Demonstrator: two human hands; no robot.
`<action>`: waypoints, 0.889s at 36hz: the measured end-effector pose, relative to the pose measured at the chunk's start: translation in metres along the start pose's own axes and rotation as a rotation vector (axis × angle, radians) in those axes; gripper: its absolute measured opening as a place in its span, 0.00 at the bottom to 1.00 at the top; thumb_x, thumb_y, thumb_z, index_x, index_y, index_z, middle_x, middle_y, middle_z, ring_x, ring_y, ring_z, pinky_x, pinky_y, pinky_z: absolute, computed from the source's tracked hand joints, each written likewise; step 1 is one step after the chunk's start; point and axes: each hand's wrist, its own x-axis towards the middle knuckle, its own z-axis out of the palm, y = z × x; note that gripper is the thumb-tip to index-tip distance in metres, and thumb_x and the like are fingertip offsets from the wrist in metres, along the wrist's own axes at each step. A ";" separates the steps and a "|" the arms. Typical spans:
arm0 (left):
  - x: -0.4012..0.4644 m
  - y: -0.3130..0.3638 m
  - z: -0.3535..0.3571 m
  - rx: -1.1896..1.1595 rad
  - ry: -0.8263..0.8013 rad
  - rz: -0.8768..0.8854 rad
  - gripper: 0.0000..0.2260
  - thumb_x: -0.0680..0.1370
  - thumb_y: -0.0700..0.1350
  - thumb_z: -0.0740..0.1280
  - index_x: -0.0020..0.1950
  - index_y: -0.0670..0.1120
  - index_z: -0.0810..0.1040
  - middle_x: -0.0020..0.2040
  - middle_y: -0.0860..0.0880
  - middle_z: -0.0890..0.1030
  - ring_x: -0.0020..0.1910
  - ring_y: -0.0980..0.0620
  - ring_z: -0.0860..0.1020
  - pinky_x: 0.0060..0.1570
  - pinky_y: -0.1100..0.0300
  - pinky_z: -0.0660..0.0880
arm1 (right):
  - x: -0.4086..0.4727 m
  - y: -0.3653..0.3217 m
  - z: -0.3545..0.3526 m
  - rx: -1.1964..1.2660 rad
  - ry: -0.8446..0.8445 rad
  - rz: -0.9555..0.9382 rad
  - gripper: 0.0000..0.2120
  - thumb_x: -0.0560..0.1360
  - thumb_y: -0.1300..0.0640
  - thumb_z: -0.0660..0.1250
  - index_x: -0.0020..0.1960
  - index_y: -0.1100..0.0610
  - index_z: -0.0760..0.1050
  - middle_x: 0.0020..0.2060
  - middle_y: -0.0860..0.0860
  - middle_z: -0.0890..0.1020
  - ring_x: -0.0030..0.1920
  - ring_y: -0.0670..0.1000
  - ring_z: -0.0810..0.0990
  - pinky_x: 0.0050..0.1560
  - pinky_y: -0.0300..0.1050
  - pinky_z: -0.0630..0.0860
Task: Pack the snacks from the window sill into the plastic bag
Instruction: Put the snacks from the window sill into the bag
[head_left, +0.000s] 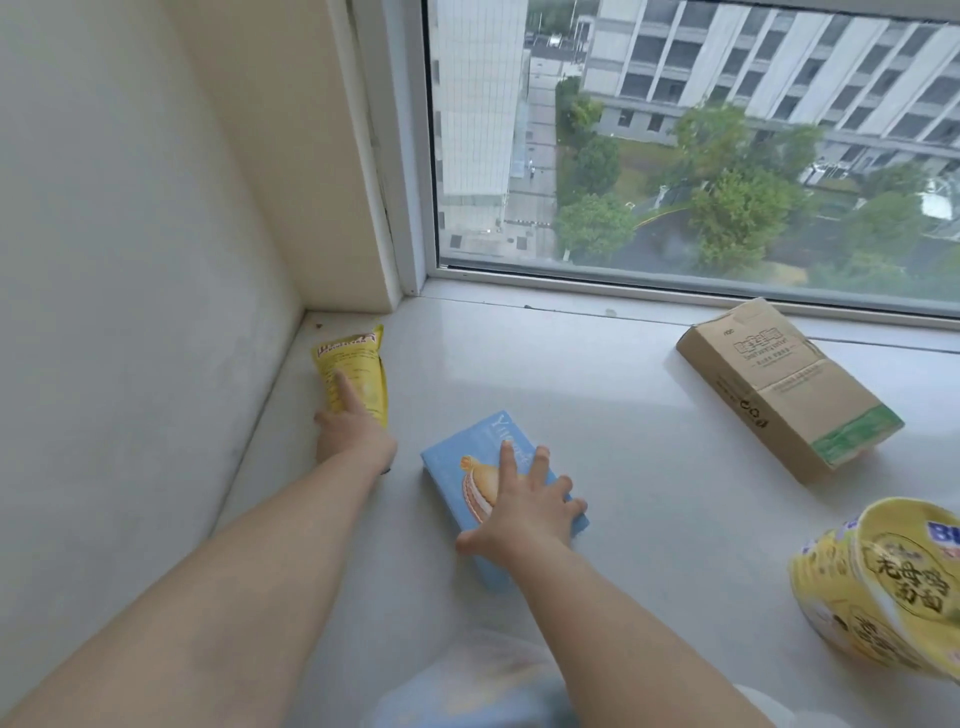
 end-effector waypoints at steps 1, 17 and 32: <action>-0.005 0.000 -0.003 -0.039 -0.036 -0.015 0.52 0.71 0.43 0.71 0.75 0.53 0.31 0.67 0.38 0.65 0.57 0.39 0.76 0.54 0.51 0.76 | -0.003 0.001 -0.005 0.029 0.015 0.012 0.55 0.62 0.37 0.70 0.76 0.45 0.38 0.74 0.55 0.45 0.67 0.64 0.59 0.64 0.60 0.59; -0.198 0.020 -0.144 -0.456 -0.108 0.489 0.45 0.68 0.45 0.70 0.76 0.60 0.46 0.53 0.50 0.71 0.45 0.49 0.74 0.34 0.54 0.80 | -0.168 0.097 -0.097 1.255 0.090 0.021 0.31 0.64 0.43 0.70 0.65 0.42 0.65 0.65 0.52 0.68 0.60 0.55 0.72 0.58 0.52 0.73; -0.408 -0.099 -0.130 -0.506 -0.196 1.003 0.48 0.62 0.48 0.70 0.71 0.71 0.45 0.64 0.55 0.71 0.55 0.55 0.77 0.49 0.60 0.78 | -0.356 0.193 -0.071 1.507 0.187 -0.289 0.44 0.50 0.41 0.68 0.66 0.35 0.61 0.60 0.46 0.76 0.53 0.51 0.79 0.40 0.46 0.75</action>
